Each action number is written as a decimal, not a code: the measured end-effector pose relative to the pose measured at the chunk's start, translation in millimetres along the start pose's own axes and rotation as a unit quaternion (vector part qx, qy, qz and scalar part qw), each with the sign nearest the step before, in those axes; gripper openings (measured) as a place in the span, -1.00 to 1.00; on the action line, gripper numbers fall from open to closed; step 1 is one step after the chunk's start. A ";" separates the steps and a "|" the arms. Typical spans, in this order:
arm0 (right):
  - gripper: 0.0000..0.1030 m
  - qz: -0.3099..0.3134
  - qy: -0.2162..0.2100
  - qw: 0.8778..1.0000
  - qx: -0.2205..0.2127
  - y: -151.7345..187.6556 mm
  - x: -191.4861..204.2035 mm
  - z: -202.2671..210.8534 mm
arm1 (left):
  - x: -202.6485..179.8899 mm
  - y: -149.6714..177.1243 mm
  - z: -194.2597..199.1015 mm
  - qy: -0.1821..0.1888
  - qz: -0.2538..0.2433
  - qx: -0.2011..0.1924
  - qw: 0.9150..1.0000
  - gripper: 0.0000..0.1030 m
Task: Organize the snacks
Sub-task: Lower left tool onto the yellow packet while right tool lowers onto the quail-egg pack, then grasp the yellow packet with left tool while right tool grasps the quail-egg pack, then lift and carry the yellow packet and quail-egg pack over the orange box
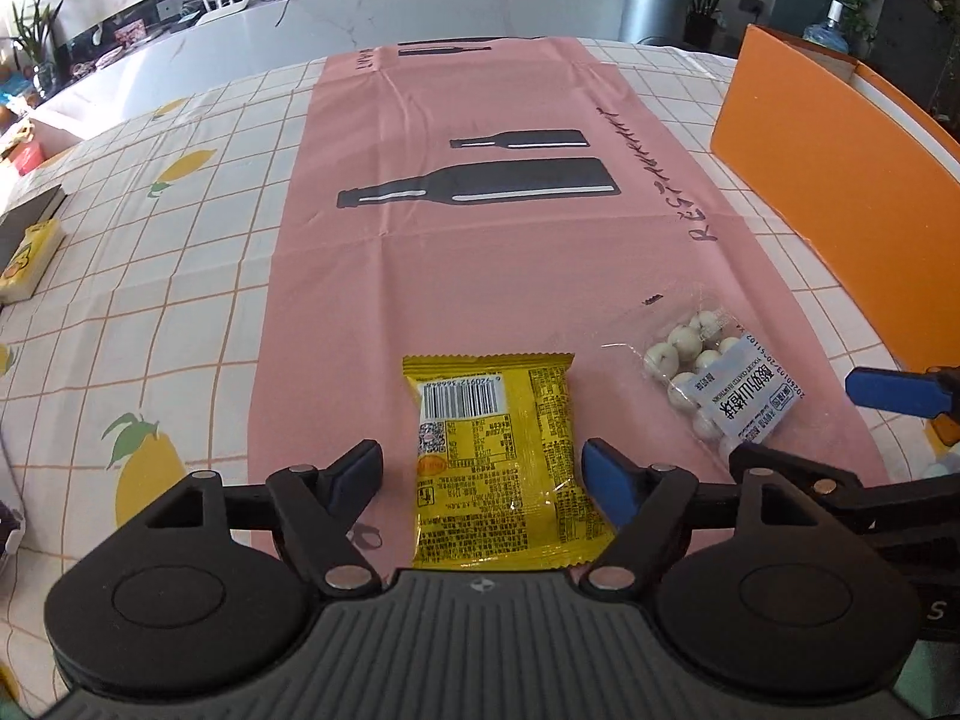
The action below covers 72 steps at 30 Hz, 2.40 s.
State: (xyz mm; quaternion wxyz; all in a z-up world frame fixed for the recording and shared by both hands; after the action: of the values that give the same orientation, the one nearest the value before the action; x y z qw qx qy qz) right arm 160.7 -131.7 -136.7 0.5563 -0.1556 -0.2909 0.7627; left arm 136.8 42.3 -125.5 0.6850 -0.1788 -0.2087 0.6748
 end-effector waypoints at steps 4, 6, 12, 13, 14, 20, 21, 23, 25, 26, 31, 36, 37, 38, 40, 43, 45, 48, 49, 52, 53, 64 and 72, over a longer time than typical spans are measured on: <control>0.56 0.011 0.006 0.999 -0.031 -7.9 -4.8 0.0 | 0.6 -0.6 -1.0 -0.006 0.040 0.007 0.999 0.73; 0.55 0.007 -0.015 0.999 -0.031 -11.8 -8.4 -3.7 | 0.6 -0.4 -3.5 -0.016 0.044 0.004 0.999 0.73; 0.53 0.015 -0.051 0.998 -0.024 -14.0 -5.8 -12.9 | 3.5 5.0 -2.9 -0.028 0.026 -0.022 0.999 0.69; 0.53 0.021 -0.050 0.998 -0.025 -14.0 -3.6 -13.8 | 3.8 5.9 -2.8 -0.029 0.020 -0.026 0.999 0.66; 0.53 0.028 -0.049 0.998 -0.027 -13.4 -1.5 -14.3 | 4.3 6.2 -2.6 -0.028 0.015 -0.031 0.999 0.63; 0.52 0.039 -0.045 0.998 -0.019 -15.1 3.8 -23.4 | 9.4 7.3 -5.1 -0.015 -0.006 -0.054 0.998 0.62; 0.52 0.039 -0.045 0.998 -0.018 -14.9 4.3 -24.1 | 9.6 7.2 -5.8 -0.011 -0.010 -0.057 0.998 0.62; 0.45 0.039 -0.047 0.998 -0.012 -15.1 4.4 -26.4 | 9.1 7.2 -6.8 -0.005 -0.014 -0.062 0.998 0.64; 0.33 0.035 -0.048 0.998 -0.001 -14.4 3.3 -28.8 | 8.1 6.3 -8.4 -0.003 -0.014 -0.064 0.998 0.64; 0.26 0.034 -0.046 0.998 0.005 -14.1 2.8 -30.4 | 7.1 6.2 -8.7 -0.002 -0.014 -0.065 0.998 0.62; 0.16 0.038 -0.046 0.998 0.003 -11.9 4.1 -29.6 | 3.1 6.2 -6.5 0.008 -0.015 -0.069 0.997 0.27; 0.13 0.044 -0.044 0.998 0.003 -11.0 5.9 -29.3 | -0.2 6.4 -5.5 0.004 -0.014 -0.070 0.997 0.14; 0.12 0.044 -0.044 0.998 0.003 -11.1 6.0 -29.6 | -0.5 6.1 -5.5 0.003 -0.012 -0.069 0.998 0.14; 0.11 0.044 -0.044 0.998 0.003 -11.0 6.4 -29.5 | -0.4 5.8 -5.1 0.002 -0.009 -0.067 0.998 0.13; 0.10 0.041 -0.043 0.998 0.002 -10.9 6.1 -28.9 | -0.7 5.8 -3.8 0.003 -0.004 -0.064 0.998 0.13; 0.10 0.036 -0.041 0.998 -0.007 -10.5 4.3 -24.4 | -1.9 5.5 3.1 0.003 0.004 -0.066 0.998 0.13; 0.10 0.032 -0.042 0.998 -0.016 -10.6 3.1 -19.5 | -3.9 3.9 10.6 0.000 0.004 -0.071 0.997 0.13; 0.10 0.028 -0.036 0.999 -0.029 -10.1 1.6 -8.4 | -7.0 1.1 22.1 -0.001 0.007 -0.078 0.997 0.13; 0.10 0.028 -0.033 0.998 -0.034 -9.8 1.6 -3.4 | -8.3 0.5 26.0 -0.002 0.008 -0.081 0.997 0.13; 0.10 0.027 -0.027 0.998 -0.048 -8.3 0.5 12.8 | -13.4 -1.2 37.2 0.002 0.007 -0.087 0.996 0.13; 0.10 0.026 -0.025 0.998 -0.051 -7.8 -0.4 17.5 | -15.7 -2.1 41.7 0.003 0.007 -0.090 0.996 0.13; 0.10 0.010 0.007 0.993 -0.117 -15.8 -29.5 95.7 | -49.3 -23.0 95.3 0.031 -0.008 -0.143 0.989 0.13; 0.10 0.027 0.045 0.986 -0.156 -33.3 -65.8 148.2 | -91.6 -58.1 125.6 0.076 -0.046 -0.182 0.979 0.13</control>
State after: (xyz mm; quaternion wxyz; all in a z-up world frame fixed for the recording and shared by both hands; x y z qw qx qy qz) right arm 124.6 -226.5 -5.8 0.5169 -0.2824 -0.3769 0.7149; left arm 119.8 -55.2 7.7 0.6853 -0.3419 -0.2833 0.5772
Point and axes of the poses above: each gripper's, at about its wrist camera, not at the fingertips, and z roughly against the way its jaws point, x to its left, y to its underside, the point moved 1 cm from there along -z, roughly the way its jaws point, and after that the axes turned 3 degrees about -y, right-handed, at the moved point
